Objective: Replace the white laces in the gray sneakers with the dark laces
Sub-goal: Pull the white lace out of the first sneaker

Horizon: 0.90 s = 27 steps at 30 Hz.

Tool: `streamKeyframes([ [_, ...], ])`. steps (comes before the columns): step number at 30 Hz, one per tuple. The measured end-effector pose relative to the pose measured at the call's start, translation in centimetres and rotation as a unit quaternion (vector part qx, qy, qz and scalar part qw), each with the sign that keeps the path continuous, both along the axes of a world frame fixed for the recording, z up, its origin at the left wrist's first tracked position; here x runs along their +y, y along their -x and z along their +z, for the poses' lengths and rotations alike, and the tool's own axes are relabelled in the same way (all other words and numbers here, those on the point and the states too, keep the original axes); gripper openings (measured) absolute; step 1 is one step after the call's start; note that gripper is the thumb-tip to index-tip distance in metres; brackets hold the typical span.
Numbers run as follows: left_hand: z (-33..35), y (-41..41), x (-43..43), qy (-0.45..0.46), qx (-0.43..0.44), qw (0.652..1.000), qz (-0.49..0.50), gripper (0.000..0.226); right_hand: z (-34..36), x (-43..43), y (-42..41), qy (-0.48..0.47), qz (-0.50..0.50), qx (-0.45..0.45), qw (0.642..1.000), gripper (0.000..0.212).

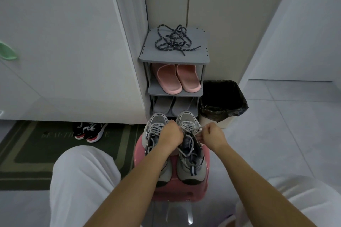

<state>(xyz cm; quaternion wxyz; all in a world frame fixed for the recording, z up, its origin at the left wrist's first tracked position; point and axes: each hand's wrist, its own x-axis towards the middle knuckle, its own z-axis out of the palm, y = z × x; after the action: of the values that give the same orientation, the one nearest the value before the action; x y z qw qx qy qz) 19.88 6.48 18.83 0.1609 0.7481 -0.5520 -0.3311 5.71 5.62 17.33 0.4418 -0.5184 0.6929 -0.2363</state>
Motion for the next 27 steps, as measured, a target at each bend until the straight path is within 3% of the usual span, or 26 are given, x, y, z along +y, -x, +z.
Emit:
streamKeyframes([
  [8, -0.8, 0.2, 0.2, -0.004, -0.018, 1.0, -0.016, 0.029, -0.2, 0.5, 0.1, 0.015, 0.036, 0.068, 0.997, 0.029],
  [12, -0.8, 0.0, 0.1, -0.009, 0.013, 0.999, 0.032, 0.032, 0.1, 0.6, 0.3, -0.011, -0.046, -0.076, 0.996, 0.021],
  [17, -1.0, 0.1, 0.6, -0.017, 0.04, 0.999, 0.017, 0.025, 0.0, 1.3, 0.0, 0.002, 0.029, 0.031, 0.999, 0.022],
  [20, -1.1, 0.1, 0.7, -0.013, 0.026, 0.999, 0.022, 0.024, -0.7, 1.1, -0.1, 0.021, 0.008, 0.051, 0.998, 0.02],
  [24, -1.6, -0.6, -0.3, -0.059, 0.149, 0.982, 0.102, 0.019, -0.9, 0.7, 0.3, -0.023, -0.088, -0.093, 0.991, 0.016],
  [27, -1.7, -0.3, -0.3, -0.053, 0.161, 0.98, 0.105, 0.022, -0.5, 0.8, 0.2, -0.006, -0.017, -0.013, 1.0, 0.022],
])
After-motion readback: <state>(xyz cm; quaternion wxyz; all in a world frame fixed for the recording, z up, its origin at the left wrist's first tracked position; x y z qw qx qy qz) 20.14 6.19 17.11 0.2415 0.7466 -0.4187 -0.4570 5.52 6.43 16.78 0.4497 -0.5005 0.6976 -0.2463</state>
